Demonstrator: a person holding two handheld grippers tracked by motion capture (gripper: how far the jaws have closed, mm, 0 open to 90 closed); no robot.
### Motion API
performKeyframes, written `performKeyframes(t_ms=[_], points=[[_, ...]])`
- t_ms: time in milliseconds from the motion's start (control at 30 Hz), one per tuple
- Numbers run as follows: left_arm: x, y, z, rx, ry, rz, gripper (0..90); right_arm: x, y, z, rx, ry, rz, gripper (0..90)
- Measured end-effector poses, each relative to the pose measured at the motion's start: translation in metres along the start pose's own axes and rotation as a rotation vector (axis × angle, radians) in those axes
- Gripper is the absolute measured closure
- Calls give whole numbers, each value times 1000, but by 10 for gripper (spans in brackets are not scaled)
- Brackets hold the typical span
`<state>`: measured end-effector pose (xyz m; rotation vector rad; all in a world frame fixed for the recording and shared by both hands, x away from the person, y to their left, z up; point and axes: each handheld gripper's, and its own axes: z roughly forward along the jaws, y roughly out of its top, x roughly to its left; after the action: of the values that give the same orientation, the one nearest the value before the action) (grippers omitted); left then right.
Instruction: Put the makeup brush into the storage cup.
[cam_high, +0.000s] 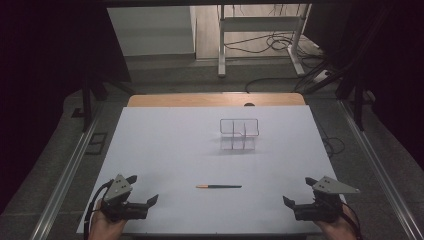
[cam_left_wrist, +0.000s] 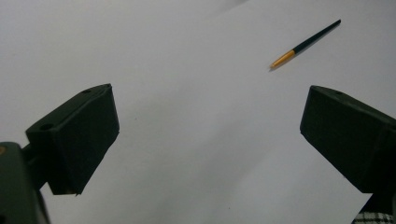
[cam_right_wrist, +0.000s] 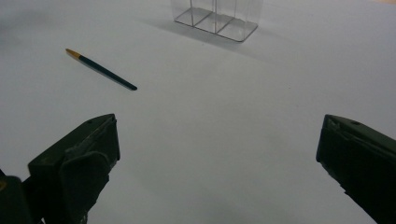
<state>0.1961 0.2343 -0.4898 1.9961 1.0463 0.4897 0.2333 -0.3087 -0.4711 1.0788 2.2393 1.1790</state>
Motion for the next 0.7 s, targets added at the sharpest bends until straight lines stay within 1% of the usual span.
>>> performKeyframes(t_ms=[33, 67, 167, 200, 233, 267, 300, 333, 433, 467, 500, 533, 700], points=[[0, 0, 1, -2, -1, 6, 54, 0, 0, 1, 8, -1, -12, 9], [0, 0, 2, 1, 1, 12, 55, 1, 0, 2, 18, 10, -30, 20], [1, 0, 3, 7, -2, 13, 54, 1, 1, 2, 13, 9, -45, 26], [1, 0, 2, 1, 1, 10, 54, 0, 1, 0, 5, 3, -51, 37], [1, 0, 2, 1, 1, 10, 54, 0, 1, 0, 5, 3, -51, 37], [2, 0, 1, -1, -14, -9, 54, -2, 1, 0, 14, 8, -35, 42], [2, 0, 1, -1, -14, -9, 52, -2, 1, 0, 14, 8, -35, 42], [3, 0, 2, 6, -27, -27, 47, -4, 1, 1, 21, 12, -32, 42], [4, -1, 2, 3, -38, -29, 43, -3, 1, 1, 23, 13, -32, 38], [4, 0, 2, -9, -47, -26, 41, -2, 2, 1, 23, 15, -34, 33], [4, 0, 2, -9, -47, -26, 41, -2, 2, 1, 23, 15, -34, 33], [3, 0, 2, -14, -49, -19, 41, -2, 2, 2, 32, 16, -29, 32], [3, -1, 2, -13, -57, -17, 38, -1, 2, 3, 39, 29, -10, 31]])
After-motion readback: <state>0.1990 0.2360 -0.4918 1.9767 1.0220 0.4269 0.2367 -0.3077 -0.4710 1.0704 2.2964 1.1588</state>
